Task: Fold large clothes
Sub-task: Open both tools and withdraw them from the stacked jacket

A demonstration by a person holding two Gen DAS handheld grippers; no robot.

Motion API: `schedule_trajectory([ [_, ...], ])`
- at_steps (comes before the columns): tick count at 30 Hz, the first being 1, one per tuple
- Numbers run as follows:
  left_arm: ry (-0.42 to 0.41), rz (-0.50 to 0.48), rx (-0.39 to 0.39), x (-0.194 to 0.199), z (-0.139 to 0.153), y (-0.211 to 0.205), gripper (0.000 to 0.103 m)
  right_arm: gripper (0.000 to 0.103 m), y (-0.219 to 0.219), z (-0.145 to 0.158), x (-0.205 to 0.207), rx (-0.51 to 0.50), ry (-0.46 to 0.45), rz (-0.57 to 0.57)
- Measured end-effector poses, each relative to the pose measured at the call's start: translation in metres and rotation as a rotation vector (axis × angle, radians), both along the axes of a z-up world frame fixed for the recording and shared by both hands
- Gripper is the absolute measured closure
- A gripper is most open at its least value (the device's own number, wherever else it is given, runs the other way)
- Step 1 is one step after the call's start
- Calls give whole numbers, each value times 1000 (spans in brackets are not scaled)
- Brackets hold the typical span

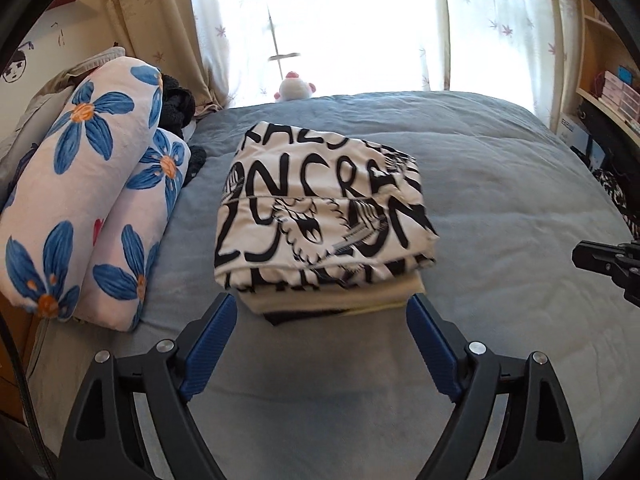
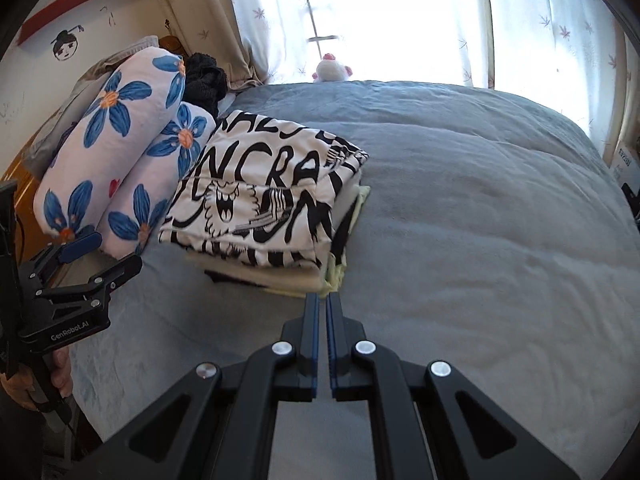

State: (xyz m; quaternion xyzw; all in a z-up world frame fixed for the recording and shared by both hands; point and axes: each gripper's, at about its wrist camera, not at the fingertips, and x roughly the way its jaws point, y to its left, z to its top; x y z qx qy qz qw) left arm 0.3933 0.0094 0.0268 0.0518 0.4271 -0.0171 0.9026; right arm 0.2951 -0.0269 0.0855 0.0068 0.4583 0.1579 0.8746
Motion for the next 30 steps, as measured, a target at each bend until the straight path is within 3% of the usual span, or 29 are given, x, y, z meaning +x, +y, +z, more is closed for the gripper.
schedule_trajectory([
  [4,1,-21,-8,-37,11,-19,11,99,-19,15,-36,-17,-14,-5],
  [9,-12,-57,-7,-74,21,-45,6,80,-39,26,-76,-42,-29,-15],
  [15,3,-83,-31,-115,21,-75,4,79,-58,24,-124,-97,-45,-12],
  [21,25,-119,-44,-155,5,-111,4,67,-82,3,-165,-91,-25,-37],
  [30,62,-124,-130,-213,-42,-146,4,64,-123,-36,-218,-48,-3,-132],
])
